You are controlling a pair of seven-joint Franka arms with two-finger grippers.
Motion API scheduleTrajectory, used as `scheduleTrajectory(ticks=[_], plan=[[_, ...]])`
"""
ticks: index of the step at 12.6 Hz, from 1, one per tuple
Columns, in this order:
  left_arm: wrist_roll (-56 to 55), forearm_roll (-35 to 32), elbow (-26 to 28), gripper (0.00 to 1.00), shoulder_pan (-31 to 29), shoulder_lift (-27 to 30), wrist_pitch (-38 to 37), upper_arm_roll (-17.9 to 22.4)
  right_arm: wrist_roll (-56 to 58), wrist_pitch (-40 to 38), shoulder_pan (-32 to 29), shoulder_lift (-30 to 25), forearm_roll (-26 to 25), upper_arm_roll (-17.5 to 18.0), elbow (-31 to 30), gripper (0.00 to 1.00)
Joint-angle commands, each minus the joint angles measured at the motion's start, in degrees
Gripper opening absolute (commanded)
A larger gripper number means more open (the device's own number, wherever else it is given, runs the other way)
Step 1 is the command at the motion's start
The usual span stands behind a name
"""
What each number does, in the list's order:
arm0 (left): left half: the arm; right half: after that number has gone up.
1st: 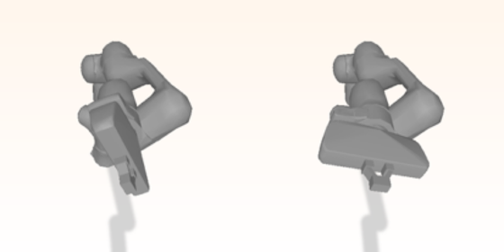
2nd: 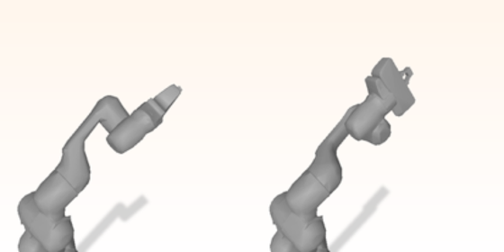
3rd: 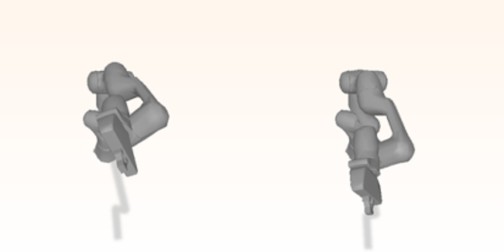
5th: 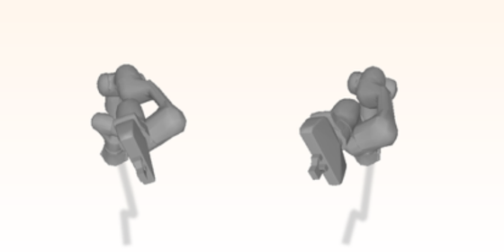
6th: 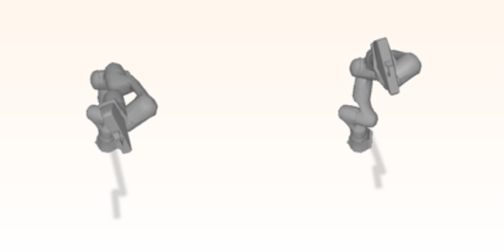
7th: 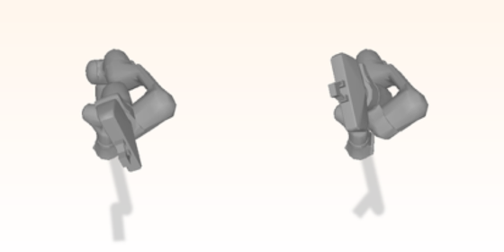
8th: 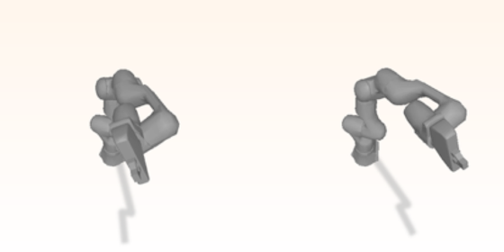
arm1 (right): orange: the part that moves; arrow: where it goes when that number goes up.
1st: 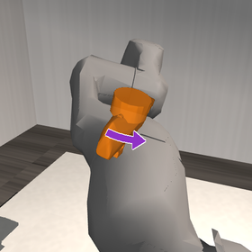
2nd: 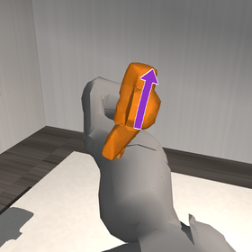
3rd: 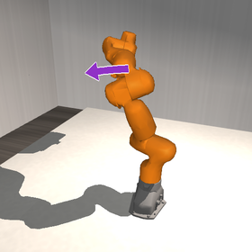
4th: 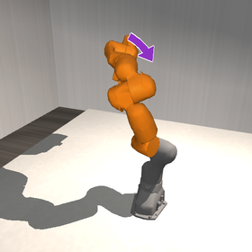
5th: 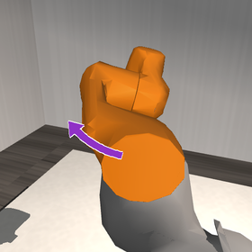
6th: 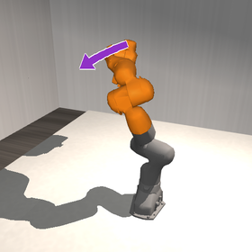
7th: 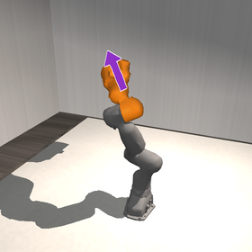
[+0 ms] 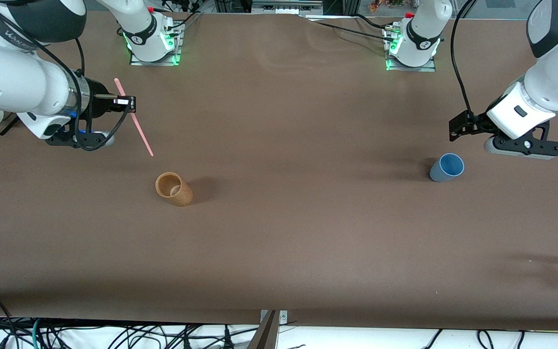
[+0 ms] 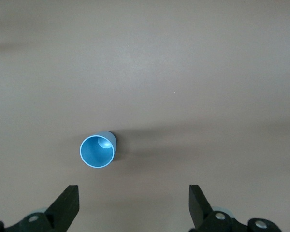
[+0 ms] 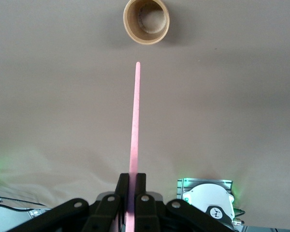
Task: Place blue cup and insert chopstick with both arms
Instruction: 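Lower the left gripper onto the blue cup and grasp it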
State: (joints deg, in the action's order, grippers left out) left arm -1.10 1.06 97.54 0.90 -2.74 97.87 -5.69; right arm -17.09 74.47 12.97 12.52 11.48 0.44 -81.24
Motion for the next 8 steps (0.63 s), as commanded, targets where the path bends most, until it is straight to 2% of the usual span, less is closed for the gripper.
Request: scheduleTrajectory(ticks=[1,6,8], plan=[[0.0,-1.5,-1.7,1.0,-0.2,-0.8,-1.2,0.1,0.1,-0.8,-0.3,-0.2,1.2,0.0,1.1,0.01],[0.0,-1.5,-1.7,1.0,-1.0,-1.3,-1.2,0.2,-0.1,-0.8,-0.3,0.0,1.1,0.3,0.4,0.01],[0.0,-2.3,-1.3,1.0,-2.3,-4.7,-0.5,0.5,-0.1,-0.8,-0.3,0.0,1.1,0.3,0.3,0.01]])
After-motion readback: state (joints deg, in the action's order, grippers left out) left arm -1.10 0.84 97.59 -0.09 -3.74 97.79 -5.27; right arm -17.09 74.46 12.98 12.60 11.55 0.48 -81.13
